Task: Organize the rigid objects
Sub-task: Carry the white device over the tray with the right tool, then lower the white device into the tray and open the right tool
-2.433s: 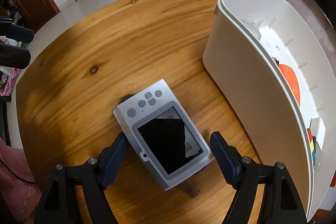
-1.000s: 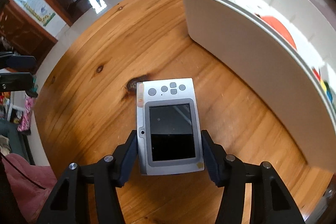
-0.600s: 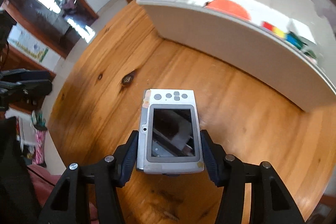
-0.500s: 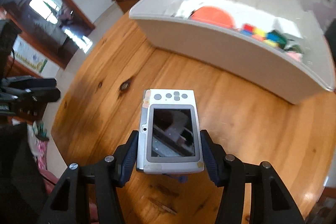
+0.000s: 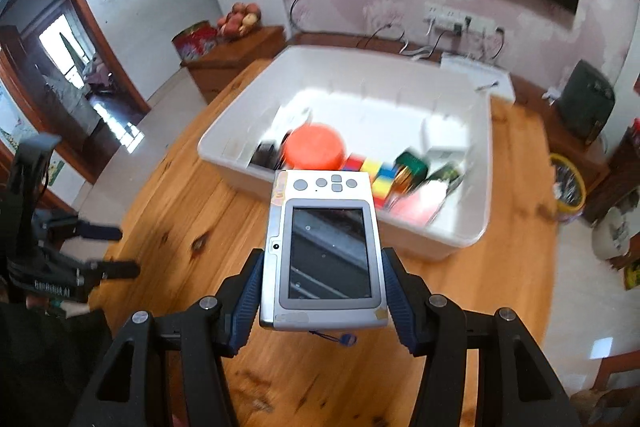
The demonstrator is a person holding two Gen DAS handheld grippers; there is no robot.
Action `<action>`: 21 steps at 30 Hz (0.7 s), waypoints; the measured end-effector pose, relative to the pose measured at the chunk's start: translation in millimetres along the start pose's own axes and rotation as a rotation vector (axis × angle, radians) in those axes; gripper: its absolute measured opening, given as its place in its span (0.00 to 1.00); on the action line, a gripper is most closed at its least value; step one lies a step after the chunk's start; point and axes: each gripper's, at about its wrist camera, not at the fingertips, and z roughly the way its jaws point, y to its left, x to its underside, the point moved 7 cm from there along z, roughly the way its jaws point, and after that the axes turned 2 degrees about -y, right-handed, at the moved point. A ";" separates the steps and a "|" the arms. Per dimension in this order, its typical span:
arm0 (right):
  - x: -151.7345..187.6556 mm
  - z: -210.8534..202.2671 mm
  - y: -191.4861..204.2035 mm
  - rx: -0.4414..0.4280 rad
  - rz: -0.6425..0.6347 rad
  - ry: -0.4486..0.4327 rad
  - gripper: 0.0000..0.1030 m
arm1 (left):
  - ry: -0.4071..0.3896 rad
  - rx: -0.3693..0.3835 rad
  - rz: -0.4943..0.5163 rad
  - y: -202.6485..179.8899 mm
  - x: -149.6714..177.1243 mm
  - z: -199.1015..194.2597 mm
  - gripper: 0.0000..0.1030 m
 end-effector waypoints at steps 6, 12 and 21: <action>-39.5 9.0 -11.4 0.044 -0.023 -0.040 0.56 | -0.017 0.006 -0.008 0.0 -2.1 -0.6 0.76; -76.7 25.1 -15.1 0.081 -0.036 -0.071 0.56 | -0.012 -0.001 -0.021 7.0 3.0 0.5 0.76; -91.7 83.1 -16.3 0.149 0.020 -0.009 0.56 | -0.014 -0.039 -0.078 37.6 12.2 -3.6 0.76</action>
